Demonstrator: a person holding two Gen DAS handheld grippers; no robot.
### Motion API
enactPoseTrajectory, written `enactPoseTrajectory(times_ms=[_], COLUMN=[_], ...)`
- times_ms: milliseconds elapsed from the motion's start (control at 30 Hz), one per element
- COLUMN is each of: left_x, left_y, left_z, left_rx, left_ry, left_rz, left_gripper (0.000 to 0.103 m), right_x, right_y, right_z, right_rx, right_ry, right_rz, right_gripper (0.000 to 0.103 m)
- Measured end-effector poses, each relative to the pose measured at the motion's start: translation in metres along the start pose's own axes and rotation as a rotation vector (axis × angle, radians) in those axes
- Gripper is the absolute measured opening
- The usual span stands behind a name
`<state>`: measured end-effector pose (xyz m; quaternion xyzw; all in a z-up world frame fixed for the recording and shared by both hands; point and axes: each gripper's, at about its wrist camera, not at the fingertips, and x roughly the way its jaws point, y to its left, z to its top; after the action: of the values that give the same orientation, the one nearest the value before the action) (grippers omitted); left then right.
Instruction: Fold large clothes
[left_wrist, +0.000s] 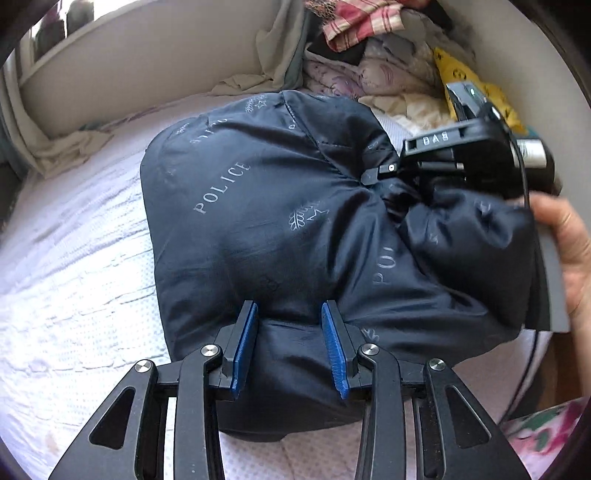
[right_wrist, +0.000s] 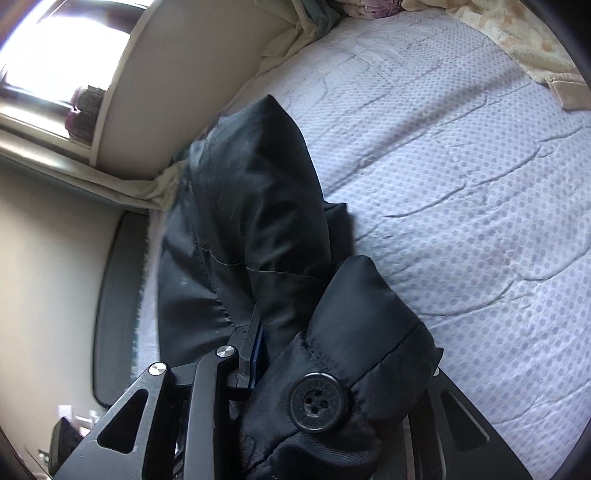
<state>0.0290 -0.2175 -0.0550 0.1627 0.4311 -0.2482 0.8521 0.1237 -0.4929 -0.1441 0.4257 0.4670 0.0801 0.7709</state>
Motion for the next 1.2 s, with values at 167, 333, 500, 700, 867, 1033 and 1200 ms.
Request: enactPoseTrajectory(times_ms=[167, 333, 500, 700, 867, 1033, 1200], left_x=[0.013, 0.013, 0.016, 0.015, 0.014, 0.015, 0.019], left_y=[-0.009, -0.007, -0.017, -0.02, -0.02, -0.02, -0.015], left_z=[0.0, -0.001, 0.003, 0.002, 0.0, -0.002, -0.001], left_rx=[0.008, 0.006, 0.025, 0.029, 0.039, 0.041, 0.048], left_ry=[0.0, -0.011, -0.026, -0.034, -0.035, -0.042, -0.038], left_rz=[0.053, 0.066, 0.094, 0.104, 0.089, 0.074, 0.057], left_gripper=[0.039, 0.039, 0.036, 0.036, 0.037, 0.037, 0.037], right_x=[-0.007, -0.071, -0.121, -0.042, 0.002, 0.017, 0.033], right_y=[-0.001, 0.026, 0.101, 0.127, 0.113, 0.091, 0.076], right_z=[0.001, 0.003, -0.026, -0.049, -0.049, -0.049, -0.053], right_rx=[0.01, -0.012, -0.299, -0.445, -0.474, -0.426, -0.44], right_ry=[-0.059, -0.227, -0.368, -0.142, -0.081, -0.078, -0.085], right_rz=[-0.126, -0.219, -0.117, -0.198, -0.341, -0.345, -0.345], right_gripper=[0.065, 0.066, 0.044, 0.011, 0.0, 0.0, 0.0])
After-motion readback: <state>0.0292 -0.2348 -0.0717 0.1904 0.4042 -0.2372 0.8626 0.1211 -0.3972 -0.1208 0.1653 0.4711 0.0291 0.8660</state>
